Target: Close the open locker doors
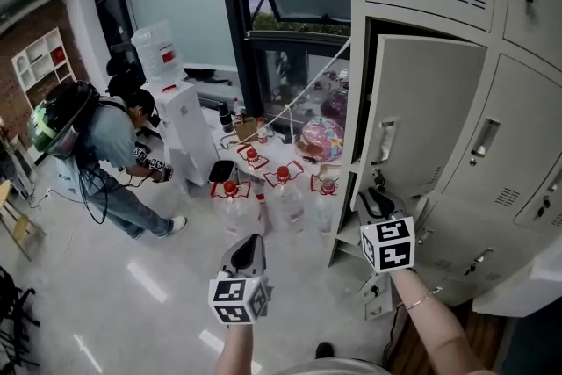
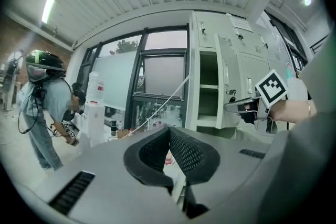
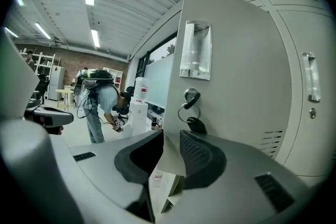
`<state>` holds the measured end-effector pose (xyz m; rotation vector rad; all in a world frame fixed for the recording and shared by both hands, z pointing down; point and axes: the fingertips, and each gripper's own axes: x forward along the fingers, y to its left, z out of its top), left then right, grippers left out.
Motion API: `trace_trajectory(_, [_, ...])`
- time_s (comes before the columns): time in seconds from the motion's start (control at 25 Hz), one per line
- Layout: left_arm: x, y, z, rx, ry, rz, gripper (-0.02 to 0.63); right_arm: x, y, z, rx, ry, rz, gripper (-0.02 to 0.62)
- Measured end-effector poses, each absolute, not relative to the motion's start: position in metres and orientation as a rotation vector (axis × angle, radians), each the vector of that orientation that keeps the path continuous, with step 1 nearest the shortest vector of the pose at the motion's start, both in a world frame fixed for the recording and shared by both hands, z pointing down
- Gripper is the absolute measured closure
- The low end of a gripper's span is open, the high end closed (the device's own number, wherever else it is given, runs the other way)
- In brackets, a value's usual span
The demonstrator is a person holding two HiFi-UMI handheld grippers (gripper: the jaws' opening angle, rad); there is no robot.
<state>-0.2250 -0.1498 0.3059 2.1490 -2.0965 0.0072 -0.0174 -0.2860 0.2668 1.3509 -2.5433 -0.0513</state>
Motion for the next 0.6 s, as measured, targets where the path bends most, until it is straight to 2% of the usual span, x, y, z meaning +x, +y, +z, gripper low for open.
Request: trace_trajectory(0.6, [-0.252, -0.149, 0.315, 2.042, -2.177, 0.032, 0.586, -0.027, -0.358, 0.267, 1.39, -2.494, 0.011, 0.502])
